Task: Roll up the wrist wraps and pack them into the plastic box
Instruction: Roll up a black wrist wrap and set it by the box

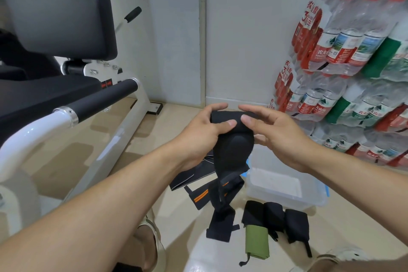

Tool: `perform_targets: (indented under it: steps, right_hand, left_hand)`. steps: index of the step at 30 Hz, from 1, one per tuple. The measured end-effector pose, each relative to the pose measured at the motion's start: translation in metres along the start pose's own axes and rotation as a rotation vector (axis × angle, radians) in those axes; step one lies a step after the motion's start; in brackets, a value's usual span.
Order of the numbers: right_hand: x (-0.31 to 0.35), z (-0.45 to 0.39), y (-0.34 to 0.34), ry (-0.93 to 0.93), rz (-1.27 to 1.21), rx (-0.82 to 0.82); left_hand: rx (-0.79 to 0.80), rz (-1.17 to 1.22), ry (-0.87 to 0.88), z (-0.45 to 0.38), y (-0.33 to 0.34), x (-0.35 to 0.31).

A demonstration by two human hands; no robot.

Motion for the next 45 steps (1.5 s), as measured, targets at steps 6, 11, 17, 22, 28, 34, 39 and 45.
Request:
perform_targets:
  steps: [6,11,17,22,28,34,39,45]
  right_hand:
    - [-0.010,0.003,0.008,0.137,0.050,0.131]
    - [-0.009,0.001,0.005,0.079,0.043,0.086]
    - [0.007,0.001,-0.005,-0.070,0.046,-0.046]
    - [0.011,0.002,-0.003,-0.132,0.048,-0.044]
    - [0.013,0.002,-0.002,-0.161,0.066,-0.023]
    - [0.006,-0.002,0.001,-0.058,-0.006,0.070]
    - [-0.002,-0.001,0.008,0.026,-0.012,0.117]
    - [0.001,0.002,0.005,-0.038,0.067,0.051]
  left_hand:
    - [0.033,-0.136,0.100,0.003,-0.003,-0.006]
    - [0.065,-0.196,0.130,0.004,-0.003,-0.007]
    - [0.035,-0.052,0.050,0.002,-0.002,-0.002]
    - [0.056,-0.086,-0.013,0.006,0.001,0.000]
    - [0.026,-0.058,-0.002,0.003,-0.005,0.001]
    - [0.043,-0.045,0.078,0.001,-0.005,-0.007]
    - [0.066,-0.057,0.132,0.002,-0.005,-0.011]
    - [0.074,-0.139,0.110,0.003,-0.007,-0.007]
Point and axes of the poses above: each hand's wrist, its own z-axis away from the middle knuckle, its own y-axis out of the palm, x = y × z, the point moved 8 cm from there along -z, towards the middle knuckle, and after that the axes turned 8 degrees about y, right-handed, at the moved point
